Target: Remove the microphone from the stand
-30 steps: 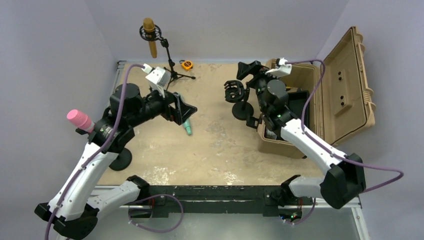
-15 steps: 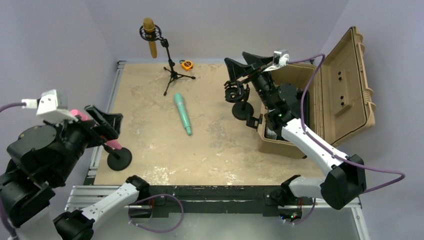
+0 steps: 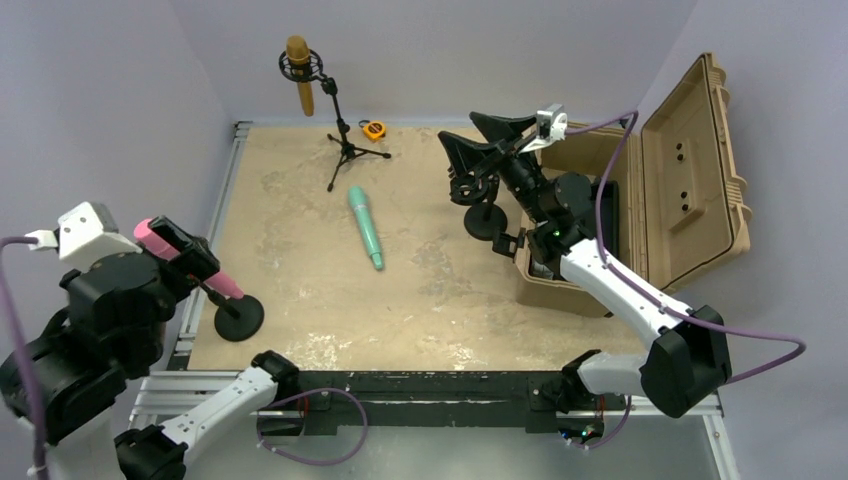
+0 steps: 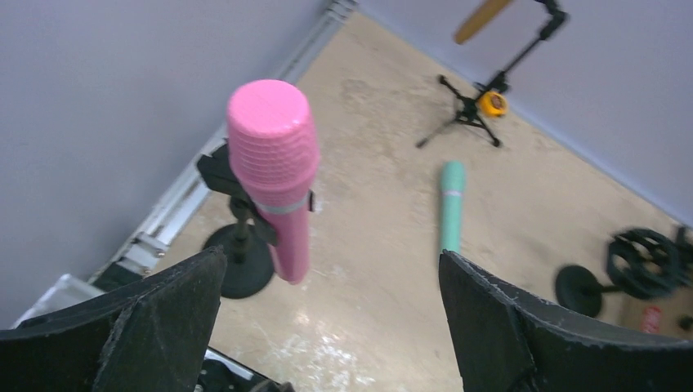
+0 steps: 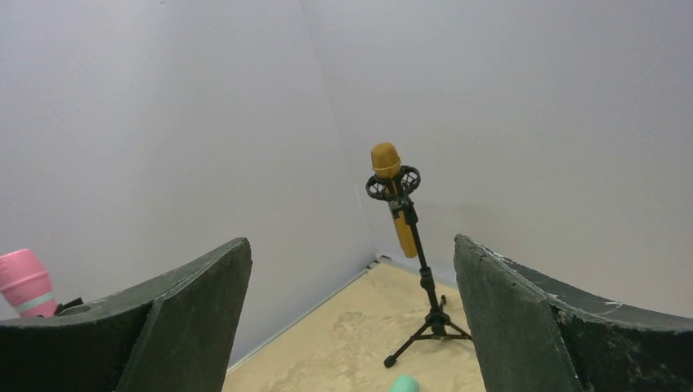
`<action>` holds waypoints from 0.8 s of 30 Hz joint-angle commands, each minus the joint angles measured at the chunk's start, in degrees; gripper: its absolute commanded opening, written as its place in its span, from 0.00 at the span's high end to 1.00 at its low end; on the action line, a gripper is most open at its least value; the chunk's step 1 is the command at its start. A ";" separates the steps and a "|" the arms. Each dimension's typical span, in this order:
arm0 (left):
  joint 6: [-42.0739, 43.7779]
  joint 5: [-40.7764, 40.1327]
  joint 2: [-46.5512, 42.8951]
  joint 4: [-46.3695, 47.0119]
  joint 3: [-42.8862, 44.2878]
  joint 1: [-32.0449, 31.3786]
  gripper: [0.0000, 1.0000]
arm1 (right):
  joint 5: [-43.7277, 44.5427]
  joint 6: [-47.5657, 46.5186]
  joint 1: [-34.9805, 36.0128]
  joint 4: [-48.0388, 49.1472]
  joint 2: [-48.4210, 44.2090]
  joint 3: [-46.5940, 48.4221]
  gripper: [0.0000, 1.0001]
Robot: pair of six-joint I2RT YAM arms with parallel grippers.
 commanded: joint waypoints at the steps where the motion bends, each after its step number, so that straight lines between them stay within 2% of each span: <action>1: -5.44 -14.74 6.00 -12.82 -2.74 0.34 0.00 | -1.98 0.76 0.72 2.18 -2.84 -0.66 0.09; 5: -6.80 -19.22 6.23 -8.86 -8.63 2.85 0.00 | -1.19 1.31 0.72 2.39 -4.44 -2.44 0.09; 9: 1.63 -14.36 2.45 4.59 -17.54 10.63 0.00 | -1.43 1.57 0.74 2.24 -4.73 -2.93 0.09; 12: 5.75 -13.70 -0.96 11.93 -23.05 13.43 0.02 | -1.38 1.55 0.76 1.76 -4.49 -2.86 0.10; 19: 13.46 -16.39 -5.70 26.83 -30.84 13.85 0.34 | -1.67 1.83 0.87 1.80 -3.45 -3.48 0.11; 22: 15.86 -18.21 -5.18 30.00 -31.11 13.82 0.35 | -1.67 1.98 0.96 1.62 -3.42 -3.86 0.11; 23: 16.74 -18.66 -5.02 31.09 -31.14 13.82 0.33 | -1.51 2.03 0.96 1.64 -3.61 -4.09 0.11; 24: 17.84 -18.58 -4.96 32.32 -31.35 13.87 0.27 | -1.41 2.07 0.96 1.73 -3.76 -4.35 0.11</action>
